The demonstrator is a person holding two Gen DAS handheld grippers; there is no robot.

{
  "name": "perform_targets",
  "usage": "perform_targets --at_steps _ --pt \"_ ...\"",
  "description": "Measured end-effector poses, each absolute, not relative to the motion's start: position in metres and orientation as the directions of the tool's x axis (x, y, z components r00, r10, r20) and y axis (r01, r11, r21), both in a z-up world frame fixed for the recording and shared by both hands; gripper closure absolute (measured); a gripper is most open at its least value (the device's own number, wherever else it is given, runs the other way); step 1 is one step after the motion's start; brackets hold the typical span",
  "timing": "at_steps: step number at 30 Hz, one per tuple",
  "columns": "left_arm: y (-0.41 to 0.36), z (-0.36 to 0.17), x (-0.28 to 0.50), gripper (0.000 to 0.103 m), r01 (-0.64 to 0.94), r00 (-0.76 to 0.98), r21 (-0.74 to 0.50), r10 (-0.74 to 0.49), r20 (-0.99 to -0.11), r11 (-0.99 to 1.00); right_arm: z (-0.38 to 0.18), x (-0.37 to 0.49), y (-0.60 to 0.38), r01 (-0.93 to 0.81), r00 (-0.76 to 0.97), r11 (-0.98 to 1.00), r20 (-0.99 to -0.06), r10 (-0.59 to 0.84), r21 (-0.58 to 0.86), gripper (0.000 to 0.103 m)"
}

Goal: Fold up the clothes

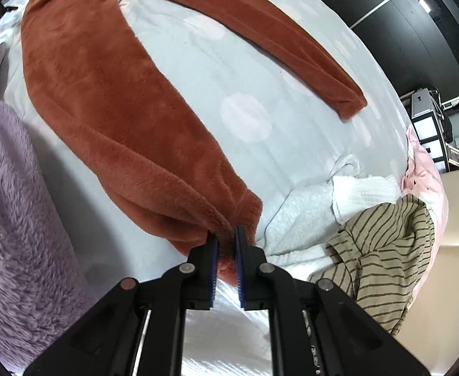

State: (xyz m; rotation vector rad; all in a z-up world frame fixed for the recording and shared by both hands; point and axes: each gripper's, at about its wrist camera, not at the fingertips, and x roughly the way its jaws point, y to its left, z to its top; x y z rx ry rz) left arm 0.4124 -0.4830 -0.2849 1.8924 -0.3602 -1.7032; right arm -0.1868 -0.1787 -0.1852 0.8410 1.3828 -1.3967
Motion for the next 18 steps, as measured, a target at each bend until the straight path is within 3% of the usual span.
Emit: perform_targets --at_steps 7,9,11,14,18 --pt "-0.492 -0.316 0.400 0.038 0.144 0.151 0.536 -0.516 -0.843 -0.832 -0.195 -0.180 -0.183 0.954 -0.277 0.080 -0.952 -0.129 -0.288 0.094" --pt "-0.496 -0.315 0.398 0.055 0.192 0.134 0.504 -0.486 -0.864 -0.842 -0.196 -0.180 -0.183 0.956 -0.274 0.073 -0.953 -0.130 -0.284 0.094" --pt "-0.501 -0.307 0.398 0.080 0.265 0.107 0.468 -0.456 -0.883 -0.843 -0.195 -0.180 -0.183 0.958 -0.269 0.061 -0.953 -0.138 -0.279 0.094" --pt "-0.504 -0.296 0.398 0.093 0.334 0.080 0.471 -0.473 -0.877 -0.816 -0.194 -0.186 -0.183 0.960 -0.270 0.037 -0.949 -0.161 -0.279 0.094" --pt "-0.514 -0.266 0.399 0.094 0.410 0.035 0.446 -0.475 -0.879 -0.795 -0.186 -0.192 -0.182 0.958 -0.278 0.008 -0.939 -0.200 -0.286 0.094"
